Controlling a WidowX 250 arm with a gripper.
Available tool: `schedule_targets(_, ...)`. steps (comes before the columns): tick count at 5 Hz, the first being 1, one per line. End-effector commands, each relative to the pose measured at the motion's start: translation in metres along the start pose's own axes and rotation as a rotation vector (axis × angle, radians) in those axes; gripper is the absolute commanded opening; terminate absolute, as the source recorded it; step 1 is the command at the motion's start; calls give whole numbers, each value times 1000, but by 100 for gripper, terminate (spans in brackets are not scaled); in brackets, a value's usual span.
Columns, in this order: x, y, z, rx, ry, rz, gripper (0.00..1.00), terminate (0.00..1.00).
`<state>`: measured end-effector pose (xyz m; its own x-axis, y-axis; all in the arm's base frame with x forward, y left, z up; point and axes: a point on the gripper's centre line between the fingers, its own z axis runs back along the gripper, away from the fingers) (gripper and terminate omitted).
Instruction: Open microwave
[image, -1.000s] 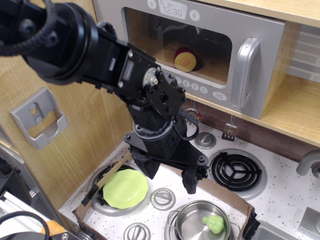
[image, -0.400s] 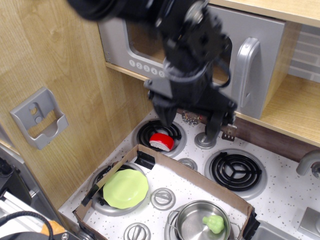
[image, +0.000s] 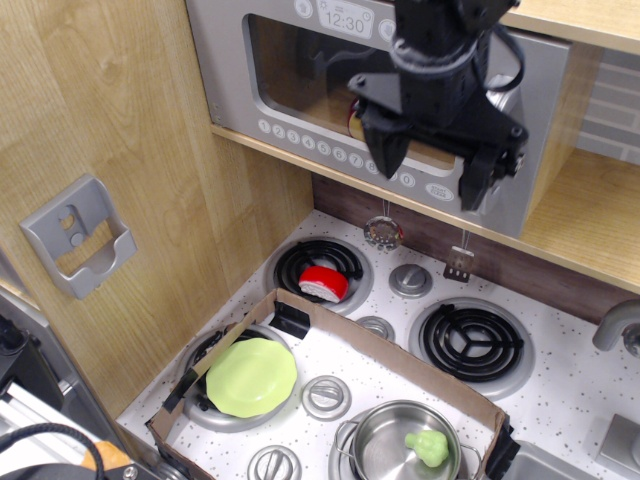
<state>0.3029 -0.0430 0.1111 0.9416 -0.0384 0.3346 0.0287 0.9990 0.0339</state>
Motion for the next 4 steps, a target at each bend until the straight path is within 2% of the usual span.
schedule_targets(1, 29, -8, 7, -31, -58, -54, 100, 0)
schedule_targets(4, 60, -22, 1, -119, -65, -70, 100, 0)
